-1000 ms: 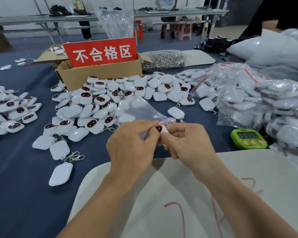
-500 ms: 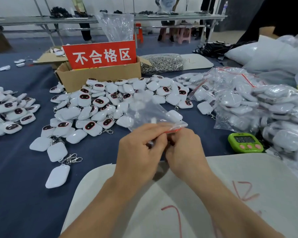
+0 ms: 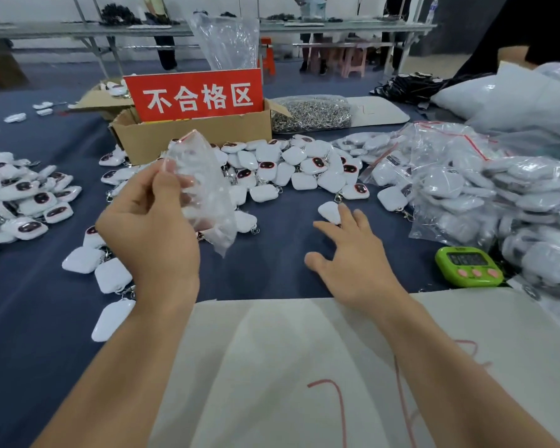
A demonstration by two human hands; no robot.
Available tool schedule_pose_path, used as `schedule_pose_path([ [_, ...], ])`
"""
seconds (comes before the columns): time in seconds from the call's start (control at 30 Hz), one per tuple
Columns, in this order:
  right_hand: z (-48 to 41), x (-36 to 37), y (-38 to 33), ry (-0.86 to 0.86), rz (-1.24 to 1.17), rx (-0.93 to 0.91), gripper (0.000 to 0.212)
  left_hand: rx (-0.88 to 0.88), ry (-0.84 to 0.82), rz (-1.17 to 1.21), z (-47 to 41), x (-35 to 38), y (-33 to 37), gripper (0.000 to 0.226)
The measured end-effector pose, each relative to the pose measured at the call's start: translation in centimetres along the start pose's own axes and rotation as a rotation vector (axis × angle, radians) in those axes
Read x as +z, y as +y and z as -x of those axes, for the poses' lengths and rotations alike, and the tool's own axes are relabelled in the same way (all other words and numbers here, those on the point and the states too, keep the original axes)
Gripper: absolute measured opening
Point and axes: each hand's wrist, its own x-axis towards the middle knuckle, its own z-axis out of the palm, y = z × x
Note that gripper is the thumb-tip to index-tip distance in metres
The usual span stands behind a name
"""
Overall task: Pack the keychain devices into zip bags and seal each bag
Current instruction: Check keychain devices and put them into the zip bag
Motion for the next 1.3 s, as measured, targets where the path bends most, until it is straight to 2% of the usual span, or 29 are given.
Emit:
schedule_pose_path([
  [0.07,0.2,0.0,0.2,0.017,-0.061,0.027,0.057,0.050,-0.035,0.017,0.8,0.2,0.1,0.020],
  [0.13,0.5,-0.1,0.4,0.121,-0.164,0.091,0.043,0.160,-0.104,-0.037,1.8,0.2,0.0,0.021],
  [0.2,0.7,-0.1,0.3,0.292,-0.169,0.106,0.020,0.339,-0.194,-0.237,3.1,0.0,-0.9,0.024],
  [0.27,0.6,-0.3,0.3,0.404,-0.187,0.096,0.016,0.504,-0.349,-0.521,4.7,0.1,-1.8,0.026],
  [0.3,0.4,-0.4,0.4,0.353,-0.181,0.096,0.029,0.521,-0.480,-0.676,5.6,0.3,-2.2,0.024],
  [0.37,0.2,-0.4,0.4,0.090,-0.046,0.037,0.063,0.460,-0.760,-0.953,6.9,1.1,-3.0,0.017],
  [0.43,0.1,0.0,0.4,-0.061,0.075,-0.028,0.068,0.354,-0.873,-1.050,6.9,1.5,-3.8,0.012],
  [0.53,0.2,0.2,0.4,0.016,0.050,-0.036,0.056,0.318,-0.850,-1.070,6.1,1.5,-4.6,0.015],
  [0.67,0.6,0.0,-0.1,0.170,0.056,0.031,0.016,0.346,-0.853,-1.161,6.2,1.5,-5.2,0.031],
  [0.77,0.7,-0.1,0.0,0.192,-0.005,0.060,0.022,0.348,-0.889,-1.163,6.2,1.4,-5.5,0.042],
  [0.87,0.5,-0.1,0.0,0.029,0.010,0.015,0.058,0.332,-0.893,-1.141,6.2,1.3,-5.6,0.048],
  [0.93,0.5,-0.3,-0.1,0.037,-0.003,-0.008,0.052,0.321,-0.895,-1.139,6.2,1.3,-5.6,0.052],
  [1.03,0.7,-0.3,0.1,0.118,-0.102,-0.015,0.028,0.330,-0.891,-1.136,6.2,1.4,-5.5,0.051],
  [1.1,0.8,-0.1,0.3,0.132,-0.144,-0.003,0.026,0.335,-0.888,-1.125,6.2,1.5,-5.5,0.050],
  [1.23,0.8,-0.6,0.0,0.271,-0.614,0.137,0.031,0.281,-0.842,-1.076,6.4,1.4,-5.3,0.055],
  [1.3,1.0,-1.0,-0.4,0.271,-0.906,0.190,0.036,0.251,-0.766,-0.953,6.4,1.5,-4.9,0.056],
])
